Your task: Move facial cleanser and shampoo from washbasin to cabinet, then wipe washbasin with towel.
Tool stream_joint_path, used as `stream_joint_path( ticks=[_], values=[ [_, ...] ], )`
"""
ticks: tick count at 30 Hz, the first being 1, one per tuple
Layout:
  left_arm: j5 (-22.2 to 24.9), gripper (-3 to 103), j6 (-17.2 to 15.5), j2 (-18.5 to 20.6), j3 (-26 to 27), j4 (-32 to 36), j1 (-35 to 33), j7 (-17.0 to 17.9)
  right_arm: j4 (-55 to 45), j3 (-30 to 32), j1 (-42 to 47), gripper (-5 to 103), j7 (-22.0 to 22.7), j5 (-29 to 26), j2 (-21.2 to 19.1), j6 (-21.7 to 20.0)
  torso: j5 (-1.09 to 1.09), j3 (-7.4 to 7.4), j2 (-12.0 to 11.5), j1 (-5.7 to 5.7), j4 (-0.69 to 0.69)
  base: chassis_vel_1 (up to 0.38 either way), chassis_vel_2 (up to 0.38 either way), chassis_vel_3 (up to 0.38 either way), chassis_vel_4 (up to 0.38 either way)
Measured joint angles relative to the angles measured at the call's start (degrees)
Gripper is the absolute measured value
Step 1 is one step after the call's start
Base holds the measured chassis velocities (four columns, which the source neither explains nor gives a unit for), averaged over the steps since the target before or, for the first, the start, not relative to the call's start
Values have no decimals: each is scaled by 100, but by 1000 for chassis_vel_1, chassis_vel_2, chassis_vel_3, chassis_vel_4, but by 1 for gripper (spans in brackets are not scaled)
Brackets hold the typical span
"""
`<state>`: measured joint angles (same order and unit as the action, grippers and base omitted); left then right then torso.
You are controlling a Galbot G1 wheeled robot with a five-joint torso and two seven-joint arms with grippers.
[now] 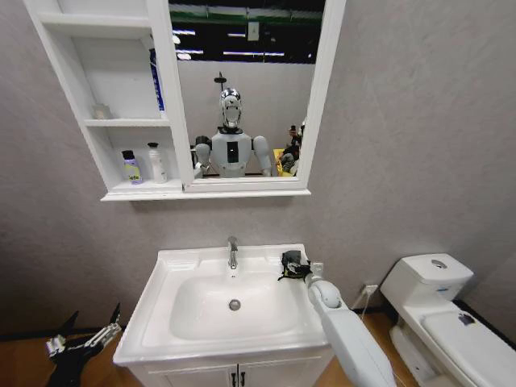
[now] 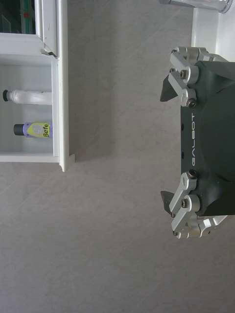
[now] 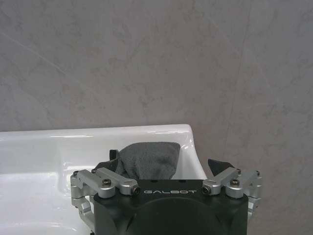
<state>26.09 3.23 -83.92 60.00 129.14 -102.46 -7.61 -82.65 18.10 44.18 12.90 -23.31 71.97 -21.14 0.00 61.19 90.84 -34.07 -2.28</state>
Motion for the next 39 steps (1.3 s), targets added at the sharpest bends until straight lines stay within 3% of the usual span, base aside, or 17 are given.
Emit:
stream_joint_path(
  ticks=[4, 9, 13, 17, 25, 39],
  values=[
    [0, 100, 0, 0, 0, 0, 0, 0, -1347, 175, 901, 100, 321, 368, -62, 14, 0, 0, 0, 1, -2, 0, 0, 0, 0],
    [0, 100, 1, 0, 0, 0, 0, 0, -2318, 463, 1607, 100, 361, 859, 1, 71, -2, -1, 0, 0, -1, 0, 0, 0, 0],
    [0, 100, 0, 0, 0, 0, 0, 1, -3817, 845, 3067, 100, 369, 1281, 269, 8, 0, -1, 0, 1, -4, 0, 0, 0, 0],
    [0, 100, 1, 0, 0, 0, 0, 0, -4574, 930, 3869, 100, 338, 1653, 472, 67, 0, -1, 1, 2, -3, 0, 0, 0, 0],
    [0, 100, 1, 0, 0, 0, 0, 0, -5103, 868, 4407, 100, 343, 2107, 625, -22, 0, 0, 0, -1, 0, 0, 0, 0, 0],
    [0, 100, 1, 0, 0, 0, 0, 0, -5209, 662, 4435, 100, 347, 2150, 643, -162, 0, 1, -1, 0, -1, 89, -88, -82, 87]
  ],
)
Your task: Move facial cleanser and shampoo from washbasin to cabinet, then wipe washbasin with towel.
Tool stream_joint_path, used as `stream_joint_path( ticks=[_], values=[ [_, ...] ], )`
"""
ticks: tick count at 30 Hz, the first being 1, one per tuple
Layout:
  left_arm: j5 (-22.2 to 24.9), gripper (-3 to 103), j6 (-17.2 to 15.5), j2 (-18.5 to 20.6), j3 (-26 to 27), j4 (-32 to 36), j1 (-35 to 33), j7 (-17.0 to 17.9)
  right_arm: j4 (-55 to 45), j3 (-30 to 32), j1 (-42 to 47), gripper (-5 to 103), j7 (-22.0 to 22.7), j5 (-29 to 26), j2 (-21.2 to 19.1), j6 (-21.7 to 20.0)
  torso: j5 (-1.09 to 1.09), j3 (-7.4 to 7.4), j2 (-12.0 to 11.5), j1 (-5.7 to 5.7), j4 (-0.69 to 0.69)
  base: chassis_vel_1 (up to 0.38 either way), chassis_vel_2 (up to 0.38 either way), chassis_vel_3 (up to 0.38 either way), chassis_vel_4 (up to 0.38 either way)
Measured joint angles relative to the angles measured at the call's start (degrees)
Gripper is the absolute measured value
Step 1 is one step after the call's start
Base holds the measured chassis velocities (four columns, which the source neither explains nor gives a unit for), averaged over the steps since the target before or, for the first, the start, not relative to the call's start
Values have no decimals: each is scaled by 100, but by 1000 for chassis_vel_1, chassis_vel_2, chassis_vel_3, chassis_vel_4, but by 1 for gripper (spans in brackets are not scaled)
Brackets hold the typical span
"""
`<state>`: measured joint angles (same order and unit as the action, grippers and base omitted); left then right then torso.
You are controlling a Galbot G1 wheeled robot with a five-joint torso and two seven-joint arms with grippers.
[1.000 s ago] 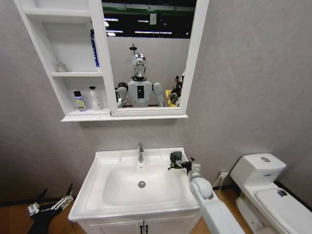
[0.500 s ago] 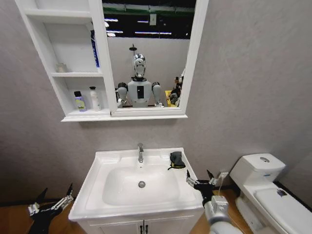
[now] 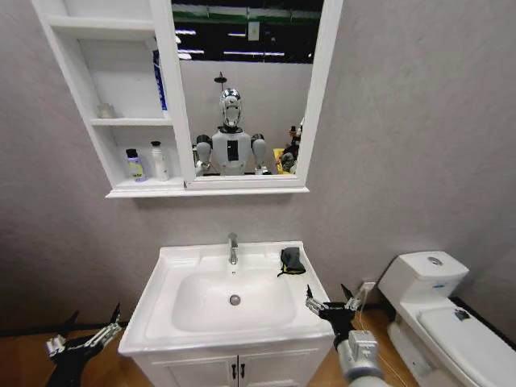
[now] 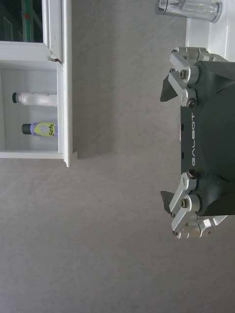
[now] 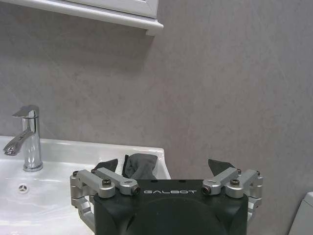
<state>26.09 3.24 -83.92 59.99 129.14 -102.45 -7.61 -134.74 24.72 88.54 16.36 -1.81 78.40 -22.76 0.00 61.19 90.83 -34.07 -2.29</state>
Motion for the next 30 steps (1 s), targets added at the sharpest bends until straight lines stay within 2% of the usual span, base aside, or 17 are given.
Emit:
stream_joint_path(
  ticks=[12, 20, 28, 30],
  values=[
    [0, 100, 0, 0, 0, 0, 0, 0, 21, -89, 67, 100, -108, 15, -31, 80, -1, -1, 1, 2, -2, 273, -278, -259, 256],
    [0, 100, 0, 0, 0, 0, 0, 1, 41, -204, 48, 100, -145, 15, -56, 51, 0, 0, 0, -1, 2, 364, -364, -353, 362],
    [0, 100, 0, 0, 1, 0, 0, 0, 66, -217, 137, 100, -166, 15, -56, 104, 4, -1, 2, 3, -1, 359, -370, -355, 354],
    [0, 100, -1, 0, 0, -1, 0, -2, 68, -219, 143, 100, -176, 14, -57, 115, -2, 0, 1, -1, -1, 353, -349, -351, 357]
  ],
)
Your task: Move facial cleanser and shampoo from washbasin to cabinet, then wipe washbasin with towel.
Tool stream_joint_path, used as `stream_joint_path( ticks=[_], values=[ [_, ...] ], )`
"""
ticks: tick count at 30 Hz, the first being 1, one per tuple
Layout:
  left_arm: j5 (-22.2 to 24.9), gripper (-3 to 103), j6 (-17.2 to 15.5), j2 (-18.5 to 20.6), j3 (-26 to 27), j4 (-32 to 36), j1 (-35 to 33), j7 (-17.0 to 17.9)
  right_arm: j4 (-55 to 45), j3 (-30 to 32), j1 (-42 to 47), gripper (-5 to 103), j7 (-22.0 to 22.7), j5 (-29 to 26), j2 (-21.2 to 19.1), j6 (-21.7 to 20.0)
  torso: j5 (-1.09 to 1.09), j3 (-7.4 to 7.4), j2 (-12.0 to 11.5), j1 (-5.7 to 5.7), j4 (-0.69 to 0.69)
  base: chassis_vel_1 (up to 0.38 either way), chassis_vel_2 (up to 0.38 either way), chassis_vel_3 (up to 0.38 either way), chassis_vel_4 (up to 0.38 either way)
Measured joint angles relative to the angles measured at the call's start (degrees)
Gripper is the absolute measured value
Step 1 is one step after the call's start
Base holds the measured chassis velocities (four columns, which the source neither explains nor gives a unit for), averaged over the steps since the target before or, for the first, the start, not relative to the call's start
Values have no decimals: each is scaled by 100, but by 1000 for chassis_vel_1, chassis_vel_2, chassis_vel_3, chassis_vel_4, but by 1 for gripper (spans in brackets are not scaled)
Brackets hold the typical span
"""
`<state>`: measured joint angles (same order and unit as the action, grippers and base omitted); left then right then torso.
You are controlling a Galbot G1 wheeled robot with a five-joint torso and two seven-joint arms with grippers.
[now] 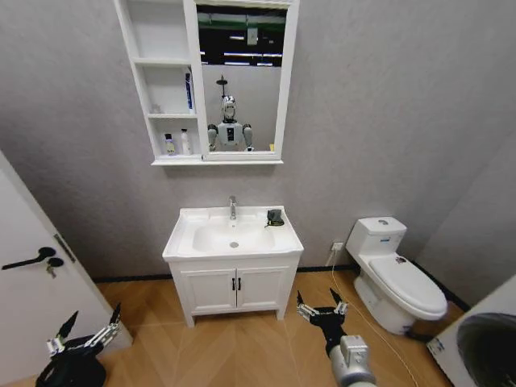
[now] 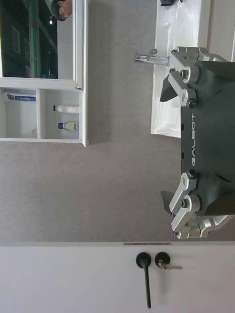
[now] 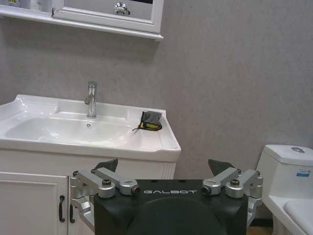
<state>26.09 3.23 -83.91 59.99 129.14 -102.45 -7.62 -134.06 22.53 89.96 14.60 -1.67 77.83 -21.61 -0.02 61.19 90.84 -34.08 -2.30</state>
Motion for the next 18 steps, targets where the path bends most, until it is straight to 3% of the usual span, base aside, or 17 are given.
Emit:
stream_joint_path(
  ticks=[5, 12, 15, 18],
  values=[
    [0, 100, 0, 1, 1, 0, 0, 1, 35, -3, -14, 100, -49, 3, -4, 80, 1, -1, 1, 1, 1, 356, -350, -361, 347],
    [0, 100, 0, -1, 1, 0, 0, 0, 210, 20, 5, 100, -243, 274, 26, 500, 3, -1, 2, 5, 2, 325, -320, -317, 329],
    [0, 100, 0, -1, 3, 0, -1, 7, 247, 41, 34, 100, -258, 391, 36, 565, -1, -3, 4, 7, 6, 184, -58, -176, 180],
    [0, 100, 0, -1, -1, 0, 0, 2, 263, 101, 79, 100, -300, 485, 33, 592, 4, -2, 3, 6, -7, 14, -4, -143, 24]
  ],
)
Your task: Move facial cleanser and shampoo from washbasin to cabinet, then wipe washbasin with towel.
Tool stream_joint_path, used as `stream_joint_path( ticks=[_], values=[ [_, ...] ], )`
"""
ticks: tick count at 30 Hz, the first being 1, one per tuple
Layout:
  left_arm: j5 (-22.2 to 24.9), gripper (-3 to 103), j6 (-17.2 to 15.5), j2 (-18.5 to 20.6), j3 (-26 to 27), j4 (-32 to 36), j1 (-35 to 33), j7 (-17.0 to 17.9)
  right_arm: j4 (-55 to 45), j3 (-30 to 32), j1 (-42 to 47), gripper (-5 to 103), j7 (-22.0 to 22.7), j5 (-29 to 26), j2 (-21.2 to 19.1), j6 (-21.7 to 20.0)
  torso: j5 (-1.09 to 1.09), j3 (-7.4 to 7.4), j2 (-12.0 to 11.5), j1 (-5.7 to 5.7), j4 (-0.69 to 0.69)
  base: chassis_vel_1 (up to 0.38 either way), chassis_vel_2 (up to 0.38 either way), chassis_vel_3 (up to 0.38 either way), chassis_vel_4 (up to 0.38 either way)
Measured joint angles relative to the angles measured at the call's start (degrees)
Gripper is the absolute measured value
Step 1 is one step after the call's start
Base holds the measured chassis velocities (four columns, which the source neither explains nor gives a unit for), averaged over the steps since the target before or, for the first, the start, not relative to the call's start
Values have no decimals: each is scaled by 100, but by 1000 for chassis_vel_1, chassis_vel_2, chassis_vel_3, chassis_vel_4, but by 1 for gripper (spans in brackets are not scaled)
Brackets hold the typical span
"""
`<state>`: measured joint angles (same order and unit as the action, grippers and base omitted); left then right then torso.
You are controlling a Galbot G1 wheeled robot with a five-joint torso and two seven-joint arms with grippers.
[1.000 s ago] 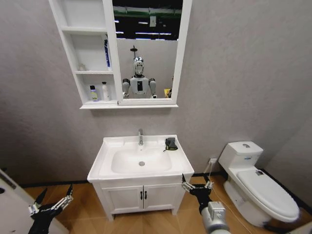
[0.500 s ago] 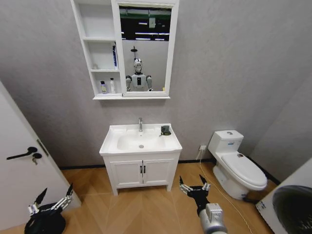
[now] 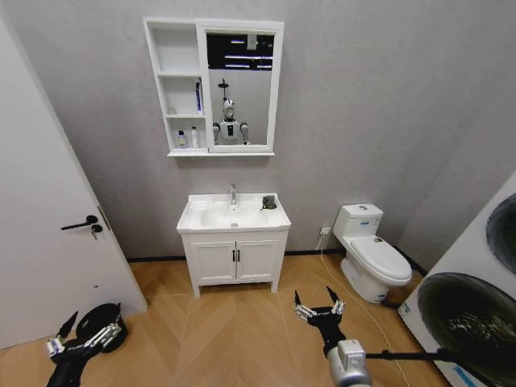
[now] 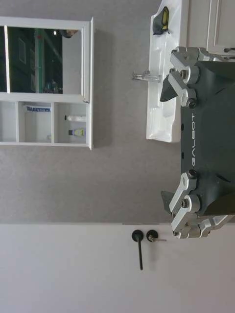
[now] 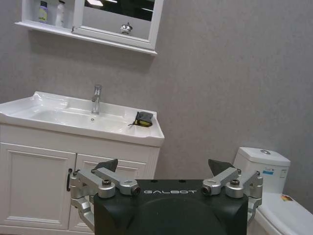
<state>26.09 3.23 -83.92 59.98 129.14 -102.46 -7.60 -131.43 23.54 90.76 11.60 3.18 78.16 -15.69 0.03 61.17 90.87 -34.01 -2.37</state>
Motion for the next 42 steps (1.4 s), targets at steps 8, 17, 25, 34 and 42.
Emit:
stream_joint_path(
  ticks=[8, 17, 25, 34, 42],
  values=[
    [0, 100, 0, 0, 0, 0, 1, 0, 1, 10, -2, 100, -16, 16, -4, 6, -4, 4, -6, -15, 10, -51, 24, 62, -28],
    [0, 100, 0, 0, 1, 0, 1, 0, 1, 10, 3, 100, -16, 12, -5, 4, -3, 1, -3, -3, 7, -4, 5, 2, -1],
    [0, 100, 0, 0, 1, 0, 1, -1, 1, 9, 2, 100, -15, 10, -5, 0, -3, 2, -3, -6, 7, 4, 16, 27, 13],
    [0, 100, 1, 0, 1, 0, 1, -1, -1, 8, -1, 100, -15, 6, -6, -3, -3, 2, -3, -5, 6, 22, 24, 26, 16],
    [0, 100, 0, 0, 1, 0, 1, -1, -4, 9, -1, 100, -13, 3, -5, -7, -3, 2, -3, -6, 7, 0, 0, 0, 0]
  ],
)
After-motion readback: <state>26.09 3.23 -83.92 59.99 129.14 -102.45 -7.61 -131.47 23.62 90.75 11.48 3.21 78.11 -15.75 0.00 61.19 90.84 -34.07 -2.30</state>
